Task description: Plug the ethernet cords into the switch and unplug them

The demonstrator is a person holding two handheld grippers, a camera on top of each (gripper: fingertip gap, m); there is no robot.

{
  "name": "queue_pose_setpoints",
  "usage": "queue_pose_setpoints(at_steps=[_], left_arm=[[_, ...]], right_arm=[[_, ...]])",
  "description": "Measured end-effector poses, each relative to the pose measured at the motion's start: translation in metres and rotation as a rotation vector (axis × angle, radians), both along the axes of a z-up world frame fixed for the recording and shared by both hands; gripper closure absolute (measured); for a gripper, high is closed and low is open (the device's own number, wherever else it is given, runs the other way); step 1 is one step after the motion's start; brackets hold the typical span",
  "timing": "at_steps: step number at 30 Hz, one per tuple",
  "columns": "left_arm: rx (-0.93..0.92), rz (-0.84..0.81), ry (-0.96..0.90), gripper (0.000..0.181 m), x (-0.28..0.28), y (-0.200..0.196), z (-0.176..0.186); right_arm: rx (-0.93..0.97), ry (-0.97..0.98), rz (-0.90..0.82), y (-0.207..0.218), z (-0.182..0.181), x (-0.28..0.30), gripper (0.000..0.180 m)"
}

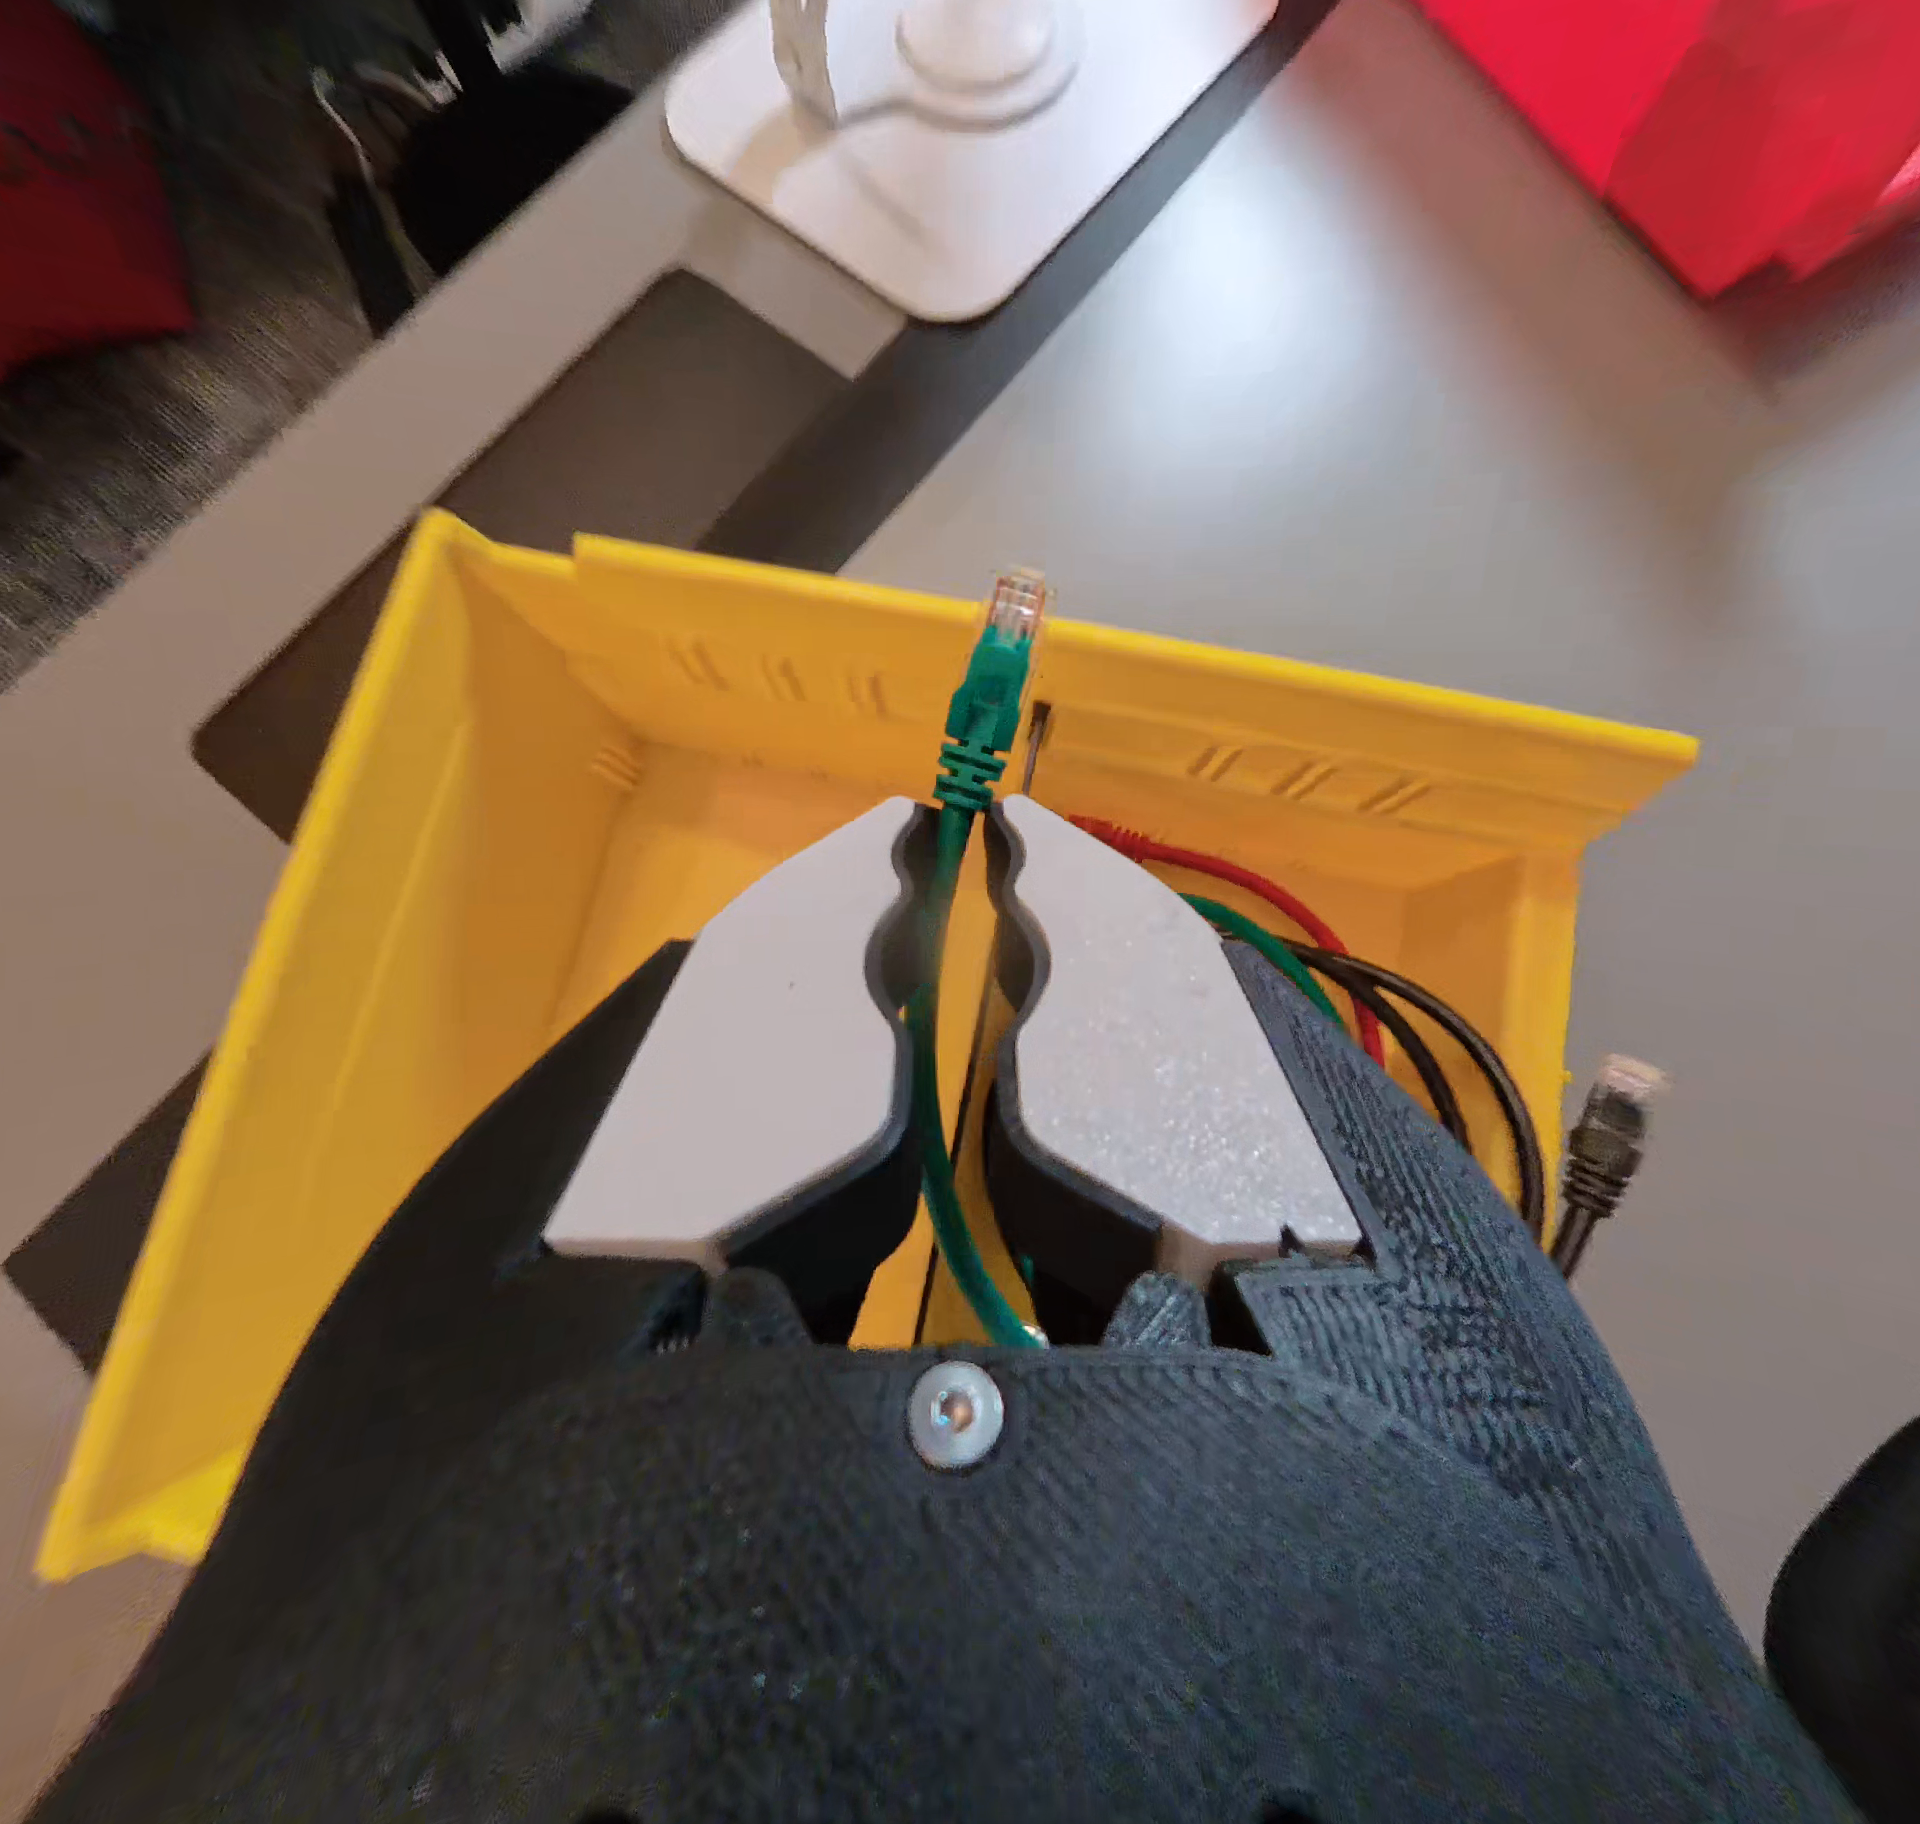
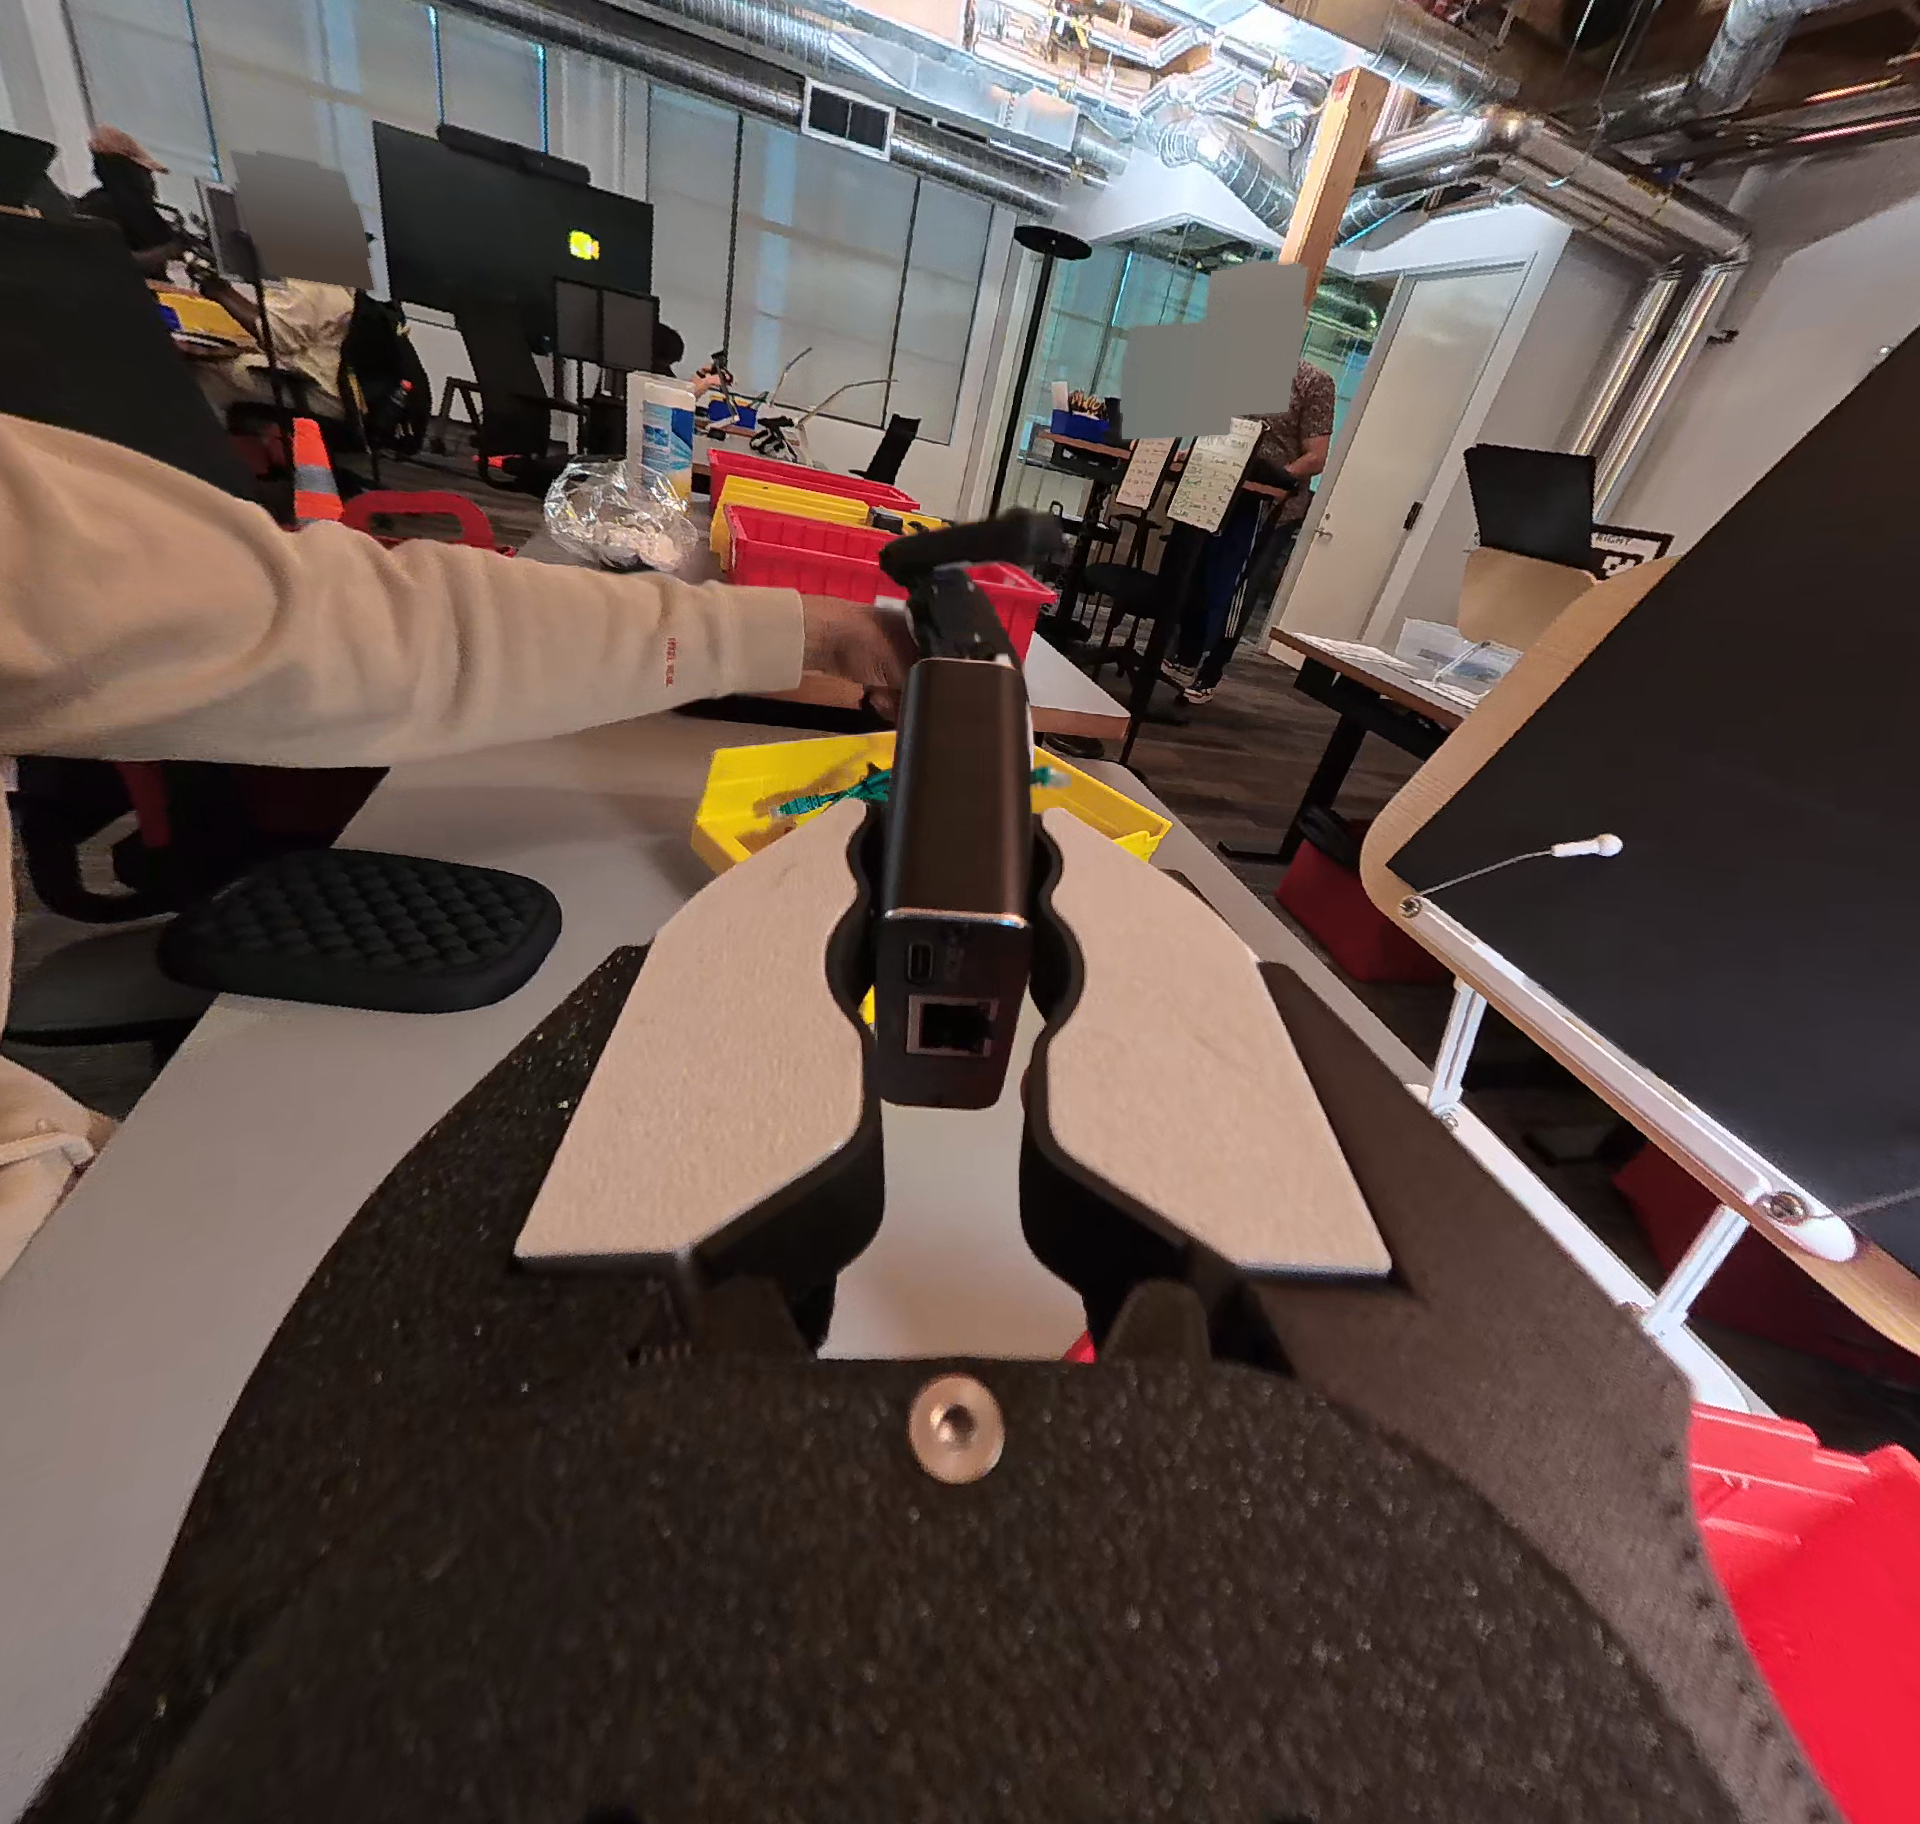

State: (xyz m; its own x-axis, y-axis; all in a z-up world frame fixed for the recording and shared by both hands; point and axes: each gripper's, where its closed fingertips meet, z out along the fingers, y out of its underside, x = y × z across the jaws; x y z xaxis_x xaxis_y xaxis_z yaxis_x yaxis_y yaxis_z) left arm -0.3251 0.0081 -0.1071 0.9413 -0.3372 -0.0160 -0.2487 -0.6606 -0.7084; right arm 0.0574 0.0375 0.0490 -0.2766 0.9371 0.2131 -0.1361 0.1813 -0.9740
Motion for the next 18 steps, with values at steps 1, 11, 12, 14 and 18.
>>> queue_pose_setpoints(at_steps=[1,11,12,14,18], left_arm=[[0.031,-0.002,0.000,0.171,0.004,-0.003,0.013],[0.313,-0.099,0.045,0.174,0.075,-0.047,0.169],[0.316,-0.136,0.016,0.174,0.091,-0.053,0.179],[0.287,-0.214,-0.052,0.174,0.125,-0.063,0.187],[0.143,-0.417,-0.265,0.174,0.205,-0.075,0.144]], right_arm=[[0.001,0.000,0.002,-0.001,0.000,0.000,0.154],[0.032,0.026,0.012,-0.013,0.012,0.006,0.154],[0.034,0.029,0.013,-0.014,0.013,0.007,0.154],[0.038,0.031,0.019,-0.016,0.014,0.008,0.154],[0.047,0.022,0.042,-0.020,0.013,0.009,0.154]])
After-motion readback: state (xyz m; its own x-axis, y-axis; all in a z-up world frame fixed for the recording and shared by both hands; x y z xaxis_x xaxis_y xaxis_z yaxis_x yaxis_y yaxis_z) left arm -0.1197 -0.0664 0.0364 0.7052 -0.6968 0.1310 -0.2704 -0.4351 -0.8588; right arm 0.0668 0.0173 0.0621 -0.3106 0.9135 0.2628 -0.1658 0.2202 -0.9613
